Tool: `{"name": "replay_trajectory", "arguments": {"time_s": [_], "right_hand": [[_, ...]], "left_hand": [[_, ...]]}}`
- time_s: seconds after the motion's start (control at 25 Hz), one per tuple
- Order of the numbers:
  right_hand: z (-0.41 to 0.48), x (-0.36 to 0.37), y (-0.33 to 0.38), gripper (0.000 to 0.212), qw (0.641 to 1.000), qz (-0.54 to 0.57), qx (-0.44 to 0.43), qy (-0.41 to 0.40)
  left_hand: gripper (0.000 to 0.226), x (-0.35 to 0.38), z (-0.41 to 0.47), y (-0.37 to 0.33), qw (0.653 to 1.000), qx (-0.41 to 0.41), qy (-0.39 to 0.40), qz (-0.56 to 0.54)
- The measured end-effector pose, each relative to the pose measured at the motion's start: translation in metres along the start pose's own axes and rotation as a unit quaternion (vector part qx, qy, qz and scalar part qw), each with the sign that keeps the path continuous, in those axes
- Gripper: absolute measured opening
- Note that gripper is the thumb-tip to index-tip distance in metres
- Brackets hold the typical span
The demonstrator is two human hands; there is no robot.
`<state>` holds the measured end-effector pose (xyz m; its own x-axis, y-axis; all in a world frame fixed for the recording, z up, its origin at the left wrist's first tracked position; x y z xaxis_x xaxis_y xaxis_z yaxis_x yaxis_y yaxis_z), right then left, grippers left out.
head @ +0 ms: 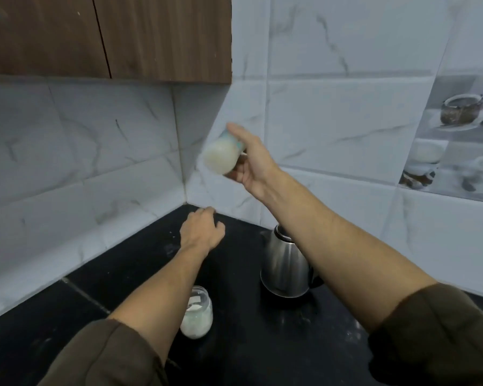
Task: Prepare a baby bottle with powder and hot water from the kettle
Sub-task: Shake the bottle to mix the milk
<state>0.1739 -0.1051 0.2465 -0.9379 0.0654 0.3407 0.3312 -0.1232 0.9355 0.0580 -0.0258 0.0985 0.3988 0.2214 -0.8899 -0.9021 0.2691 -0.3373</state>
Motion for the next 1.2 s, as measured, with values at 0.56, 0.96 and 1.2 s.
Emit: {"name": "replay_trajectory", "arguments": {"time_s": [0.56,0.96,1.2], "right_hand": [[0.0,0.0,-0.021,0.04,0.998,-0.029,0.036,0.044],[0.006,0.006,-0.004,0.035,0.998,0.065,0.013,0.021],[0.004,0.009,-0.005,0.04,0.999,0.004,0.009,0.052]], "left_hand": [[0.041,0.003,0.004,0.008,1.0,-0.014,0.002,0.0],[0.044,0.009,0.007,0.012,1.0,-0.014,0.003,0.005],[0.044,0.008,0.009,0.017,1.0,-0.025,0.007,0.007]]}}
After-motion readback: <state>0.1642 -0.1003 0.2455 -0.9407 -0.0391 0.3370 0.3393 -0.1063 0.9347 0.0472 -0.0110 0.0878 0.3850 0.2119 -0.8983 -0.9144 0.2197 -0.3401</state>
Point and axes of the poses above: each hand's wrist, its own z-axis towards the middle knuckle, its own x-axis out of the palm, y = z × x, the point moved 7 cm from there along z, towards the middle knuckle, and after that the axes turned 1 degree about z, right-handed, at the moved point
